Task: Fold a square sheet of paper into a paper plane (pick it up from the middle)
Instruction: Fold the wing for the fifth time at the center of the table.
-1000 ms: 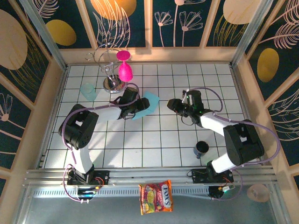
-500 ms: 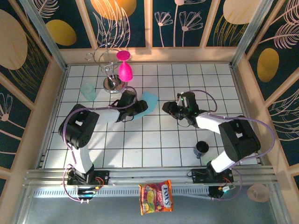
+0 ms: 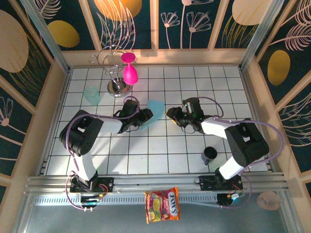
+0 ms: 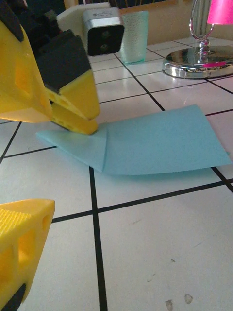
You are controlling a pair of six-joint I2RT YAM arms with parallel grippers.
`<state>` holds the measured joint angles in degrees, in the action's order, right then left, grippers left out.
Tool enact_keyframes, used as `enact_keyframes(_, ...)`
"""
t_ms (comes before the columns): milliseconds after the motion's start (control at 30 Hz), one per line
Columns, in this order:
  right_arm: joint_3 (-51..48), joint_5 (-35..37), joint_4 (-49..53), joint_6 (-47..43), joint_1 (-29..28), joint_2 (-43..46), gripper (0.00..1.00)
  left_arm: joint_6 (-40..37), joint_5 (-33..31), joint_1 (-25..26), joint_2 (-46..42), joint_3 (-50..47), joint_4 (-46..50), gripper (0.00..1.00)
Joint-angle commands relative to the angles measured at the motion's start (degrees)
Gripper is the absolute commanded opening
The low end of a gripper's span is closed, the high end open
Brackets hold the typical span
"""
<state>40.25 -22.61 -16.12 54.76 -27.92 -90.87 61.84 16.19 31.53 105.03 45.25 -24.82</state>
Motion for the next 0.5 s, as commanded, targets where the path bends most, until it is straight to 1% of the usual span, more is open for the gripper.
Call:
enact_keyframes(0,-0.12,-0.04,-0.4,4.0,-1.64,-1.03,0.46,3.98,2.11,2.02,-1.11,-2.04,-0.07,0.48)
enact_keyframes(200,0.44,0.39,-0.58,5.96,-3.11,-3.43,0.46,6.37,1.83,3.06,-2.11,-4.72,-2.4,0.47)
enact_keyframes(467,3.19,-0.32,0.22,6.26,-4.33,-7.91,0.44,6.28,1.65,3.08,-2.11,-4.85,-2.36,0.47)
